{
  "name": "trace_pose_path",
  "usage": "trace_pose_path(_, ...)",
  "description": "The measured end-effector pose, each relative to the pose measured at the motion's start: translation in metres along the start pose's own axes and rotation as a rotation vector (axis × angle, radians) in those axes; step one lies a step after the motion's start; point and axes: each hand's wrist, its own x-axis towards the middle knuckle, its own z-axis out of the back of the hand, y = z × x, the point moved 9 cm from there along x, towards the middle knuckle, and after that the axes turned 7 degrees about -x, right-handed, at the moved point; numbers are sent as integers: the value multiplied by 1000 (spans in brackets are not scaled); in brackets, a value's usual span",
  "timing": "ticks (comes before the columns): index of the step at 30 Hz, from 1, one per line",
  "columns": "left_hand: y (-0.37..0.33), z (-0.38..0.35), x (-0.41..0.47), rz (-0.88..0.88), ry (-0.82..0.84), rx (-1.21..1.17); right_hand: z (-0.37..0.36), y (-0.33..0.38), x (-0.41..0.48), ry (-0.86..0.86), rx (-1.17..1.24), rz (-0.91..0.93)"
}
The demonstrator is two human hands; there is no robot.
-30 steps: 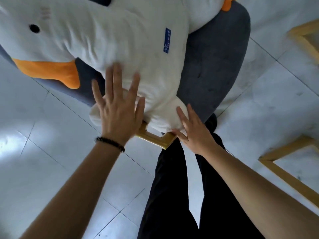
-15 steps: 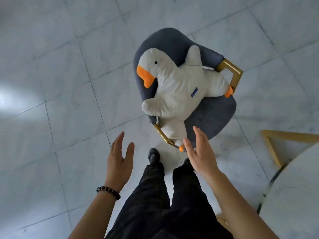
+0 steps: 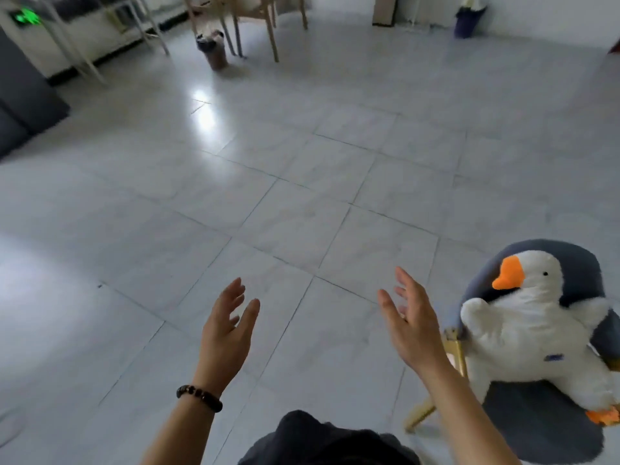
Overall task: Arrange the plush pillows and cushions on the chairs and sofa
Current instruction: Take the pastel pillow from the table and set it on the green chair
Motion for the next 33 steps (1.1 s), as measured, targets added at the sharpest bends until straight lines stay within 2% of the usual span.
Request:
trace_pose_path(4,60,151,2,97,-267,-178,-127,80,4,186,-110,135)
trace_pose_path(10,155,338,-59,267,-722,-328,-320,215,-24,553,-241,364)
trace_pose_path(15,219,428,-110,387,-1053,-411,-476,303,-63,819,-339,588)
trace_pose_path(20,268,502,-146,541,-1284,-450,-640,384,-120,1062,-327,751)
trace_pose_path(24,273,575,-180,609,-1508,-428,-745,464,-191,1266,-322,924)
trace_pose_path(28,269,637,-218,611,-1693,-403,-826,542,-288,1461,-317,1106)
trace_pose_path(33,301,676,-268,611,-1917,-457,-902,577,-412,1639,-354,1310)
